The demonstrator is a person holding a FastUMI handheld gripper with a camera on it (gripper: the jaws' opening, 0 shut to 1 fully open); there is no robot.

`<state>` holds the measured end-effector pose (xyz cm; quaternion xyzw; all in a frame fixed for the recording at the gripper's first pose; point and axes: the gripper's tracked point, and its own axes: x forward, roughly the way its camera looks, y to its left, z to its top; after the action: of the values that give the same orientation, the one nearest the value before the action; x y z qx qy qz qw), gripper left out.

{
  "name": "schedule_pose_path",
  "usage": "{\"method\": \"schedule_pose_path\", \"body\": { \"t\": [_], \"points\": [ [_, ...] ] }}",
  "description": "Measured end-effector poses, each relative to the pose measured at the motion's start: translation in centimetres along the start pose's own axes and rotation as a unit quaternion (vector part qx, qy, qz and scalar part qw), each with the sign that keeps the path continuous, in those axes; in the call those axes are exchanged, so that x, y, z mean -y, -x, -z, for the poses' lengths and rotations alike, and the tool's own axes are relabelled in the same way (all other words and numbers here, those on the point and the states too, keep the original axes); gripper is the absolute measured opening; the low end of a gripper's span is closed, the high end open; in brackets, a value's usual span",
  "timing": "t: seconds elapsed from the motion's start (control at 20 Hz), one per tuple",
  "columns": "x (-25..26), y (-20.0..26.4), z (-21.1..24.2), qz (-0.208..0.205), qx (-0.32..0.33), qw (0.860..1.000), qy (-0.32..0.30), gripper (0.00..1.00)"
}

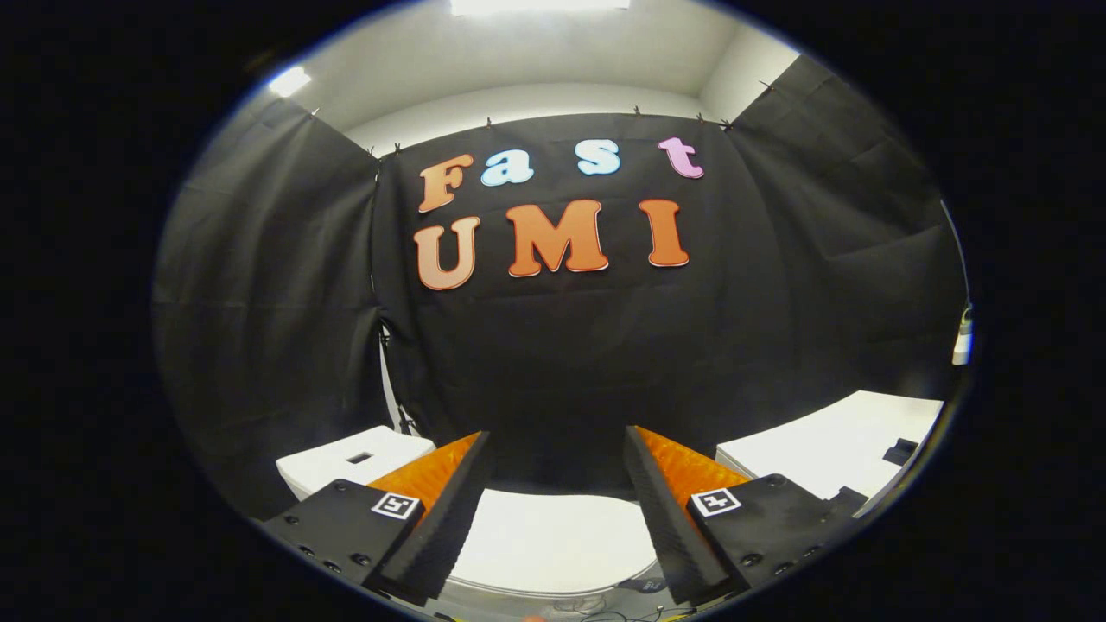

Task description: Open the toilet lid.

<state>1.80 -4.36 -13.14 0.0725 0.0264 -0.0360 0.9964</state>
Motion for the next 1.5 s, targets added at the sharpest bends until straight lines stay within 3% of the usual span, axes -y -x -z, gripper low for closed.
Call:
{"method": "schedule_pose_path", "body": {
  "t": [0.5,0.8,0.95,1.2,1.5],
  "points": [
    [4.9,-0.3,8.5,0.055,-0.041,0.995,-0.066,0.99],
    [8.9,0.8,13.4,0.110,-0.054,0.983,-0.135,0.99],
    [9.3,2.4,17.7,0.124,-0.104,0.969,-0.184,0.99],
    [11.1,3.7,22.4,0.151,-0.105,0.946,-0.267,1.00],
    [13.6,4.2,28.3,0.192,-0.095,0.900,-0.378,0.99]
  ]
}}
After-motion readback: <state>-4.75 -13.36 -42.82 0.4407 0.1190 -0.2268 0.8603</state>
